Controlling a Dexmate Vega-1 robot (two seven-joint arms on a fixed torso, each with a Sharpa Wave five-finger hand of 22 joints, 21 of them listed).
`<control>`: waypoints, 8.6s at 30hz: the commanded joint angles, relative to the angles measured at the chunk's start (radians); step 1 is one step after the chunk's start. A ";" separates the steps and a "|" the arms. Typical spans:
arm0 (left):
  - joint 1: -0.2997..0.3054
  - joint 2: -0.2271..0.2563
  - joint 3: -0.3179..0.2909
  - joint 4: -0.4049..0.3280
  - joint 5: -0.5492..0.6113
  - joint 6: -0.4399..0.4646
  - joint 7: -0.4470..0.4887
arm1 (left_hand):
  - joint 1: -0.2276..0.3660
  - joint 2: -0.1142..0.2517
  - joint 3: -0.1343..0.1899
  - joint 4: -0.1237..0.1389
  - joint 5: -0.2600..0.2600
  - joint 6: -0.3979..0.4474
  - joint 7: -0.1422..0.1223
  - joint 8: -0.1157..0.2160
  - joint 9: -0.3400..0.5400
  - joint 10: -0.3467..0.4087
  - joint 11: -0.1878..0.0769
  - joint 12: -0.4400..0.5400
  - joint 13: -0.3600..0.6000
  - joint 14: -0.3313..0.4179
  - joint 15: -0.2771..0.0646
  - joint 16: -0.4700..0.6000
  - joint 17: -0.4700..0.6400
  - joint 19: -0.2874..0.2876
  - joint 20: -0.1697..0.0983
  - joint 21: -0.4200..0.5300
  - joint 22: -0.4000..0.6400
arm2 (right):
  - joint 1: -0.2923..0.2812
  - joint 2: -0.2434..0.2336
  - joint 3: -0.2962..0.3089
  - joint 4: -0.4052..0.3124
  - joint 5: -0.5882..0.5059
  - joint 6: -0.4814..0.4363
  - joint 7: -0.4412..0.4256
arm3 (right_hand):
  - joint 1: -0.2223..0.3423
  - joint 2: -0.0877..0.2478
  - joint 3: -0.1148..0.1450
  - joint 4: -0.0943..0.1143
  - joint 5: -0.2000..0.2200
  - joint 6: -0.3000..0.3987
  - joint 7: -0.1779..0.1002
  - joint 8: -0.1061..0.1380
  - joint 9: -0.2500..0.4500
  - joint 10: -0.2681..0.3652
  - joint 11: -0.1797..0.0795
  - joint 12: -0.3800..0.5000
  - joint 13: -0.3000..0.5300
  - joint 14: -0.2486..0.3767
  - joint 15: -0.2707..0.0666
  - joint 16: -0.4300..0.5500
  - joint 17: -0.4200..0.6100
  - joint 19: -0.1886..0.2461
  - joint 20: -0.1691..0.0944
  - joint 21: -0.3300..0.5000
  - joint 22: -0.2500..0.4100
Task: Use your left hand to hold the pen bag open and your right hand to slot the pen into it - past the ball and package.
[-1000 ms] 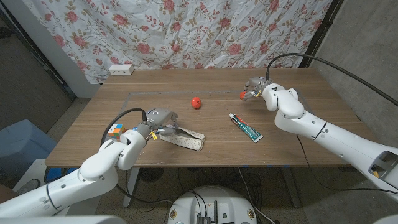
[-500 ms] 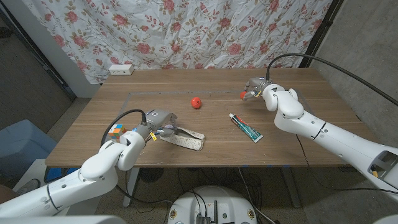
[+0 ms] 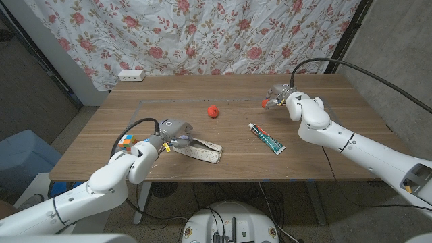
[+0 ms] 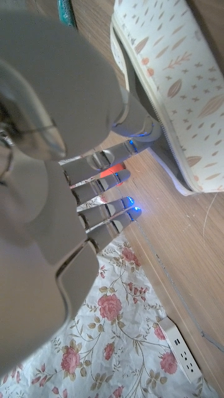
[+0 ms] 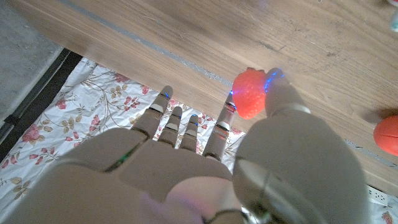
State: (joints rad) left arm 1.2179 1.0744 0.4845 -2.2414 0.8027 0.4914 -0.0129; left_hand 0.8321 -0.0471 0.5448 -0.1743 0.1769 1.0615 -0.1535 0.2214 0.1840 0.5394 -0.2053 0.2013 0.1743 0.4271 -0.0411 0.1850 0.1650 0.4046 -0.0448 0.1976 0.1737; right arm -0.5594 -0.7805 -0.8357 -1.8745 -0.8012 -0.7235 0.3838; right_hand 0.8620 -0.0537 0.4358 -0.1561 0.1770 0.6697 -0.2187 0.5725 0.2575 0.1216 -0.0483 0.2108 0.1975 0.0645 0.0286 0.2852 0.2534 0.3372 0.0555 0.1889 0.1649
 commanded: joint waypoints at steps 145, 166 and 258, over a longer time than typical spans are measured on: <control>-0.134 0.091 0.001 0.018 -0.083 -0.139 -0.272 | -0.034 -0.054 -0.184 0.027 0.006 -0.402 0.075 -0.043 -0.001 -0.166 0.064 -0.021 0.008 -0.126 -0.079 -0.009 0.008 -0.040 0.002 -0.006 0.003 | -0.087 0.031 0.023 -0.266 -0.007 0.029 0.064 | 0.017 0.015 -0.024 -0.007 0.002 0.001 -0.002 -0.001 -0.007 0.014 0.011 -0.006 0.004 0.001 0.013 -0.006 0.011 -0.009 0.010 -0.004 0.003; -0.147 0.089 -0.002 0.043 -0.080 -0.168 -0.257 | -0.039 -0.047 -0.188 0.027 0.007 -0.405 0.074 -0.040 -0.002 -0.167 0.065 -0.018 0.008 -0.127 -0.076 -0.006 0.008 -0.041 0.007 -0.004 0.003 | -0.109 0.043 -0.014 -0.336 -0.057 0.020 0.118 | 0.015 0.013 -0.029 -0.005 0.002 0.007 -0.002 0.001 -0.008 0.023 0.017 -0.004 0.004 0.005 0.018 -0.006 0.012 -0.007 0.016 -0.002 0.003; -0.088 0.130 -0.048 0.065 -0.077 -0.236 -0.169 | -0.046 -0.025 -0.198 0.020 0.008 -0.391 0.063 -0.030 -0.003 -0.166 0.069 -0.011 0.008 -0.126 -0.065 -0.003 0.007 -0.052 0.012 -0.004 0.003 | -0.179 0.203 -0.044 -0.262 -0.208 0.367 0.172 | 0.036 0.024 -0.036 -0.006 0.001 0.039 -0.002 0.011 -0.012 0.045 0.006 -0.003 0.004 0.006 0.014 -0.008 0.015 -0.006 0.016 0.000 0.003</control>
State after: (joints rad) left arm 1.1293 1.2007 0.4392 -2.1838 0.7312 0.2640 -0.1906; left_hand 0.7831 -0.0827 0.3506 -0.1536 0.1816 0.6683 -0.0860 0.1849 0.1818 0.3747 -0.1411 0.1819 0.1793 0.3055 -0.0411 0.1781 0.1696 0.3559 -0.0356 0.1911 0.1744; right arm -0.7530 -0.6025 -0.8662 -2.1703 -1.0273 -0.3962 0.5849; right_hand 0.8837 -0.0298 0.4015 -0.1629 0.1730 0.6882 -0.2074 0.5767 0.2439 0.1591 -0.0393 0.2041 0.1975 0.0681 0.0466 0.2774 0.2623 0.3265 0.0662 0.1850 0.1649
